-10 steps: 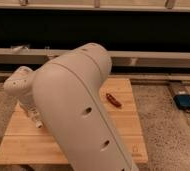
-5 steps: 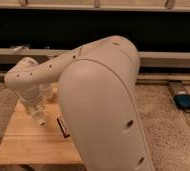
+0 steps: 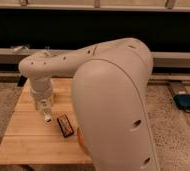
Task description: Stand the bottle upright
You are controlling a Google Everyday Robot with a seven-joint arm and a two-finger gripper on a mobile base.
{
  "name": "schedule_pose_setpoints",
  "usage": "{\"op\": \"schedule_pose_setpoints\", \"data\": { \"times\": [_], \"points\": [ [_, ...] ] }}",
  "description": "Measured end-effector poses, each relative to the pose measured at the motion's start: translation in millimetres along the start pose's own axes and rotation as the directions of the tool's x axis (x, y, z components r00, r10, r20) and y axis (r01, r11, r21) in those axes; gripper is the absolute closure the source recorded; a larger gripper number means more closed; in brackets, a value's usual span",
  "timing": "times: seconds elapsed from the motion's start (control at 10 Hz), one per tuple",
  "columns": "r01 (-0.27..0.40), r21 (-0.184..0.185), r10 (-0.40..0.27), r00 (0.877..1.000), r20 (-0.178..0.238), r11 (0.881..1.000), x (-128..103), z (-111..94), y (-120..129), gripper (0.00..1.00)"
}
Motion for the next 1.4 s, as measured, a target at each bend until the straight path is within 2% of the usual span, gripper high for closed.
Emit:
{"op": "schedule_pose_setpoints", "data": {
  "times": [0.3, 0.7, 0.8, 1.0, 1.1, 1.2, 1.4],
  "points": [
    [-0.148, -0.003, 0.147, 0.989, -0.024, 0.989, -5.6, -2.7, -18.8, 0.82],
    [-0.304, 0.019, 0.304, 0.952, -0.023, 0.953, -7.9, -5.5, -41.8, 0.82],
    [-0.354, 0.026, 0.355, 0.935, -0.027, 0.935, -7.5, -6.0, -53.1, 0.82],
    [-0.387, 0.029, 0.387, 0.921, -0.033, 0.922, -6.7, -4.9, -55.6, 0.82],
    [-0.425, 0.032, 0.426, 0.904, -0.035, 0.905, -5.9, -4.8, -61.8, 0.82],
    [-0.481, 0.038, 0.482, 0.876, -0.034, 0.876, -4.5, -5.2, -71.3, 0.82],
    [-0.543, 0.049, 0.545, 0.838, -0.026, 0.838, -3.8, -4.9, -77.7, 0.82]
  ]
}}
